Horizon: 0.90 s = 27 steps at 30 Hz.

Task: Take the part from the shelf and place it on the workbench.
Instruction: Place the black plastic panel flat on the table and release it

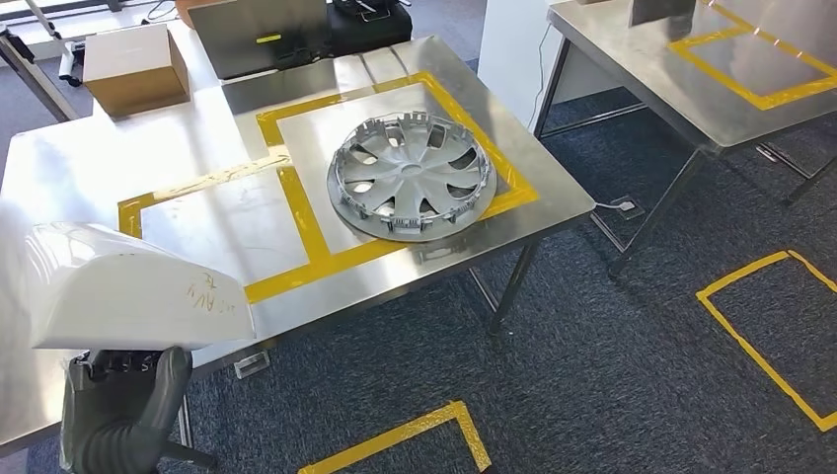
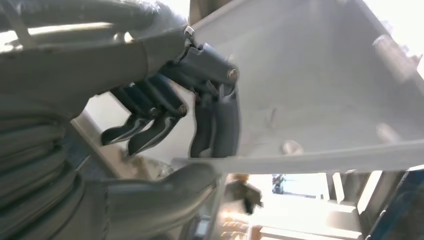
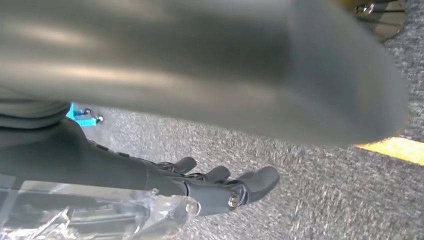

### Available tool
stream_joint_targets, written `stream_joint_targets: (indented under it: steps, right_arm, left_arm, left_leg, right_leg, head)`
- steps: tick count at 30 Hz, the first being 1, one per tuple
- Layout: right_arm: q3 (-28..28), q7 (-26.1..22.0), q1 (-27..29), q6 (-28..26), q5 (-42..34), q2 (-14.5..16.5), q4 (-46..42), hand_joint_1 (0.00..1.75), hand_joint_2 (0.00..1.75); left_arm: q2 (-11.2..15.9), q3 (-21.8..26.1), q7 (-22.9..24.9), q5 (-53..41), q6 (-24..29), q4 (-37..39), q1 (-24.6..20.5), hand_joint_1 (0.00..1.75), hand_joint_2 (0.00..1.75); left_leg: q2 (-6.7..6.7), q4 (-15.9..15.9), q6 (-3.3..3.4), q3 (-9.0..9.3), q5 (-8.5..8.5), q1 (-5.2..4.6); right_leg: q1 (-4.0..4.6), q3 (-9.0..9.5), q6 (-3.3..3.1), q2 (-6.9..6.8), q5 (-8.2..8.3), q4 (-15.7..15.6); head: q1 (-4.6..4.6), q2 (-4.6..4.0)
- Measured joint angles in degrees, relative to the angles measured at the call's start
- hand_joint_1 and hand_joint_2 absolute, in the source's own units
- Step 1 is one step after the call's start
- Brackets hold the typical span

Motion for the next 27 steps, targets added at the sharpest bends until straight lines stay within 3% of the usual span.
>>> stream_joint_targets:
  steps: [2,4,7,8,9,11,12,13,14,17,27]
  right_arm:
    - [0.0,0.0,0.0,0.0,0.0,0.0,-0.1,0.00,0.00]
    - [0.0,0.1,-0.1,0.0,0.0,0.0,-0.2,0.00,0.00]
    - [0.0,0.1,-0.1,0.0,0.0,0.0,-0.3,0.00,0.00]
    - [0.0,0.1,0.1,0.0,0.0,0.0,-0.3,0.00,0.00]
    - [0.0,0.1,0.2,0.0,0.0,0.0,-0.3,0.00,0.00]
    - [0.0,0.1,0.2,0.0,0.0,-0.1,-0.3,0.00,0.00]
    - [0.0,0.1,0.2,0.0,0.0,-0.1,-0.3,0.00,0.00]
    - [0.0,0.1,0.2,0.0,0.0,-0.1,-0.3,0.00,0.00]
    - [0.0,0.1,0.2,-0.1,0.0,-0.1,-0.3,0.00,0.00]
    - [0.0,0.3,0.2,-0.1,0.0,-0.1,-0.3,0.00,0.00]
    - [0.0,0.3,0.1,0.1,0.0,0.0,-0.4,0.00,0.00]
  left_arm:
    - [0.0,0.0,0.0,0.0,0.1,-0.1,0.0,1.75,1.75]
    - [0.0,0.0,0.0,-0.1,0.1,-0.1,0.0,1.75,1.75]
    - [0.0,0.0,0.0,-0.1,0.1,-0.2,0.0,1.75,1.75]
    - [0.0,0.0,0.0,-0.1,0.1,-0.2,0.0,1.75,1.75]
    - [0.0,0.0,0.0,-0.1,0.1,-0.2,0.0,1.75,1.75]
    - [0.1,0.0,0.0,-0.1,0.2,-0.2,0.0,1.75,1.75]
    - [0.1,0.0,0.0,-0.1,0.2,-0.2,0.0,1.75,1.75]
    - [0.1,0.0,0.1,-0.1,0.3,-0.2,0.0,1.75,1.75]
    - [0.1,0.0,0.1,-0.1,0.4,-0.1,0.0,1.75,1.75]
    - [0.0,0.1,0.5,0.0,0.8,-0.1,0.0,1.75,1.75]
    - [0.1,1.3,0.7,0.0,1.8,-0.1,0.0,1.75,1.75]
  left_leg:
    - [-0.09,-1.0,0.73,0.46,-0.77,0.19]
    - [-0.07,-1.5,1.37,1.06,-1.04,0.54]
    - [0.04,-1.6,1.88,2.02,-1.92,0.61]
    - [0.01,-1.6,1.90,2.51,-2.34,0.60]
    - [-0.04,-1.6,1.87,3.15,-2.81,0.60]
    - [-0.11,-1.6,1.64,4.77,-3.90,0.59]
    - [-0.12,-1.7,1.39,5.39,-4.44,0.51]
    - [-0.13,-1.7,1.08,5.82,-4.89,0.47]
    - [-0.13,-1.6,0.77,5.99,-5.24,0.42]
    - [-0.09,-1.5,0.44,5.89,-5.39,0.39]
    - [-0.07,-3.0,-0.17,6.70,-5.57,0.42]
  right_leg:
    - [0.02,-0.12,0.62,-0.17,-0.36,0.0]
    - [0.00,-1.61,1.20,-0.23,-1.70,2.9]
    - [-0.21,-9.03,1.66,-0.22,-4.65,14.4]
    - [-0.24,-11.12,1.70,-0.22,-4.27,16.7]
    - [-0.24,-12.18,1.67,-0.22,-2.69,16.9]
    - [-0.20,-11.35,1.34,-0.22,2.98,11.3]
    - [-0.07,-10.33,1.11,-0.20,5.17,8.1]
    - [0.07,-9.31,0.83,-0.17,6.34,5.4]
    - [0.19,-8.57,0.59,-0.14,6.43,3.7]
    - [0.20,-7.84,0.29,0.09,5.26,2.4]
    - [0.25,-7.70,-0.35,0.13,4.70,2.4]
  head:
    - [0.10,0.00]
    - [0.44,0.00]
    - [0.87,0.00]
    - [0.96,0.00]
    - [1.03,0.00]
    - [1.15,0.00]
    - [1.10,0.00]
    - [1.04,0.00]
    - [0.96,0.00]
    - [0.85,0.00]
    - [0.84,0.00]
